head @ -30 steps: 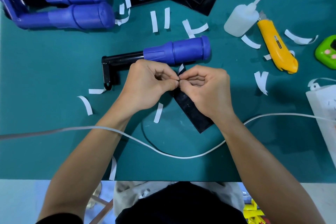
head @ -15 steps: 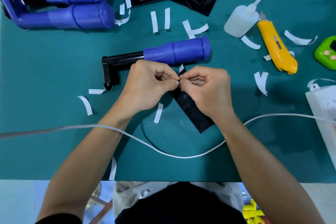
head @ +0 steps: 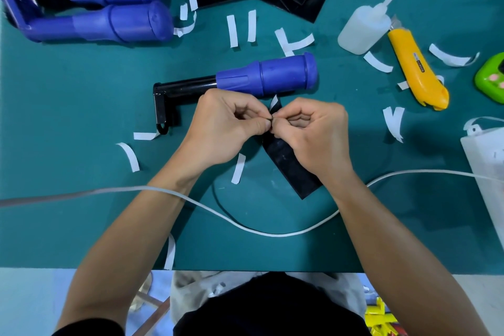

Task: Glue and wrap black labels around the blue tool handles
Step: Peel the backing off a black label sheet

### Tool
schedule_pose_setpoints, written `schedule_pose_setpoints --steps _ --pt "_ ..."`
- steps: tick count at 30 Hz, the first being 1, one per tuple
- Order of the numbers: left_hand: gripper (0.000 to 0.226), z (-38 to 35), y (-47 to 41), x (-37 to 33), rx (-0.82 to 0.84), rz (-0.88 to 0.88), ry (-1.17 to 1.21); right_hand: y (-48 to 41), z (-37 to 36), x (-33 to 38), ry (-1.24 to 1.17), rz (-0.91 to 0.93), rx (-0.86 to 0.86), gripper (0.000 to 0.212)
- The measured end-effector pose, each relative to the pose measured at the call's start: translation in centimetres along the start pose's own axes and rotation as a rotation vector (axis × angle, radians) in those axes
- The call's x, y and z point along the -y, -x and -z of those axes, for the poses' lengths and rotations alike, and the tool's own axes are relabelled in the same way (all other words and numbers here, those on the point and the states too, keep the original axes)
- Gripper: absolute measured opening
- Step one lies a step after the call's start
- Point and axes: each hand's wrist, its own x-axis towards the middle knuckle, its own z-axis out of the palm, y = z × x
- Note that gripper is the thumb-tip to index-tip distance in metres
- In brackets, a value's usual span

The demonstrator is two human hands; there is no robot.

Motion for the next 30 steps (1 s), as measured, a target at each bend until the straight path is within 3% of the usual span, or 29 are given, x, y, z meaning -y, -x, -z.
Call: schedule_pose_setpoints --steps 17,23,27,30 --pt "0.015 0.4 -0.2 -0.1 0.115 0.013 0.144 -0.9 0.7 -0.7 -0.144 -0.072 0.064 0.014" --pt "0.012 0.5 -0.3 -0.4 0.115 0.026 0.170 -0.7 0.7 -0.3 -0.094 -0.027 0.049 0.021" --pt "0.016 0.5 -0.2 -0.4 0.090 0.020 0.162 -0.2 0.7 0.1 -0.057 0.027 0.024 0.007" --pt "0.025 0.5 -0.3 -0.4 0.084 0.019 0.135 0.1 0.5 0.3 -0.009 0.039 0.026 0.008"
